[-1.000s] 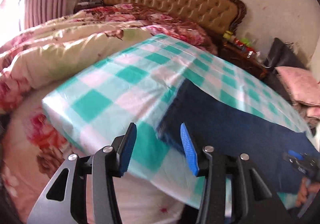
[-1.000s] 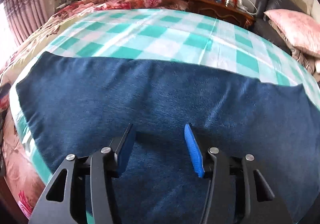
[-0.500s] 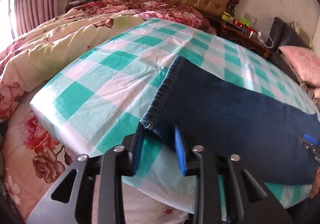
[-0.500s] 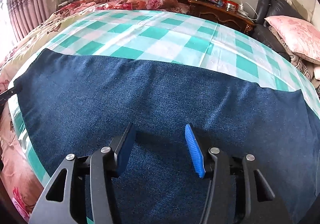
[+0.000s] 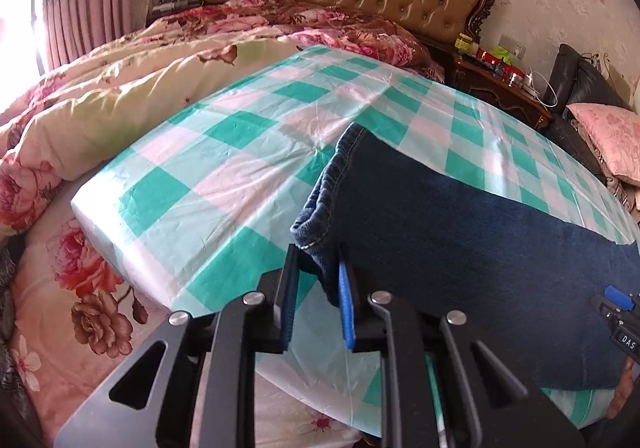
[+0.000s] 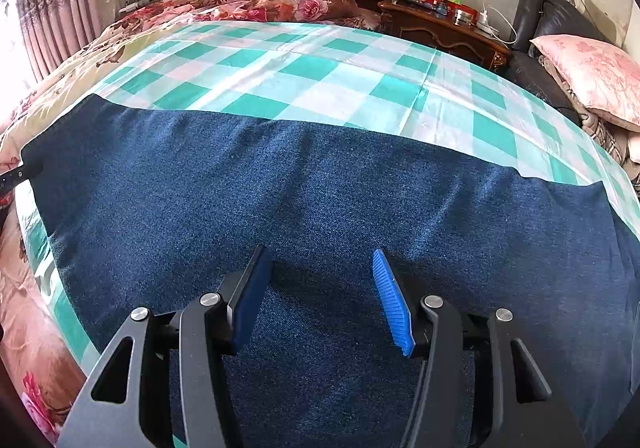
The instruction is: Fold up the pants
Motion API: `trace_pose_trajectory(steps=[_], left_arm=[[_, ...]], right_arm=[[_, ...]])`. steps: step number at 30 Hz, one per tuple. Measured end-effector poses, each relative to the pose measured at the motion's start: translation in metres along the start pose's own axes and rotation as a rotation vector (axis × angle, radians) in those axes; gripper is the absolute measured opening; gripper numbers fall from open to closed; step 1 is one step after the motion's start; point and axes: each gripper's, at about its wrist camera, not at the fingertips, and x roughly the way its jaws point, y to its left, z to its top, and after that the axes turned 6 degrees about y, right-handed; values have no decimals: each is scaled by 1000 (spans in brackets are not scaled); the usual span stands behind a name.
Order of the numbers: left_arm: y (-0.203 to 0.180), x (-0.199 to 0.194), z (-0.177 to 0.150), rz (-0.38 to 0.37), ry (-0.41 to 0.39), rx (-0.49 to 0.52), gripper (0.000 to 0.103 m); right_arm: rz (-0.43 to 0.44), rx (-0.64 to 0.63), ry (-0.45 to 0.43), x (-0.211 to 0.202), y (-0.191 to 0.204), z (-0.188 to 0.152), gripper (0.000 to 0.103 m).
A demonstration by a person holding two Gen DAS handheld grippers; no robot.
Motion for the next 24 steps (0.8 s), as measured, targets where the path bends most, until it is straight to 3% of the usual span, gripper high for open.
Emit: trace_pose_trajectory(steps=[12,16,19,24], left_arm=[[-2,-14,1,-38,-45,-38,18],[-13,-27,6,-33,-66,-16,18],[-38,-48,12,18,-106,68,18],[-139,-89,2,131,-198,347,18]], right_arm=[[12,-2,-6,0,-2,-1,54],[134,29,-8,-6,-17,5,54],[209,103,2,-19,-39,12,55],[409,284,50,-33,-96,13,62]])
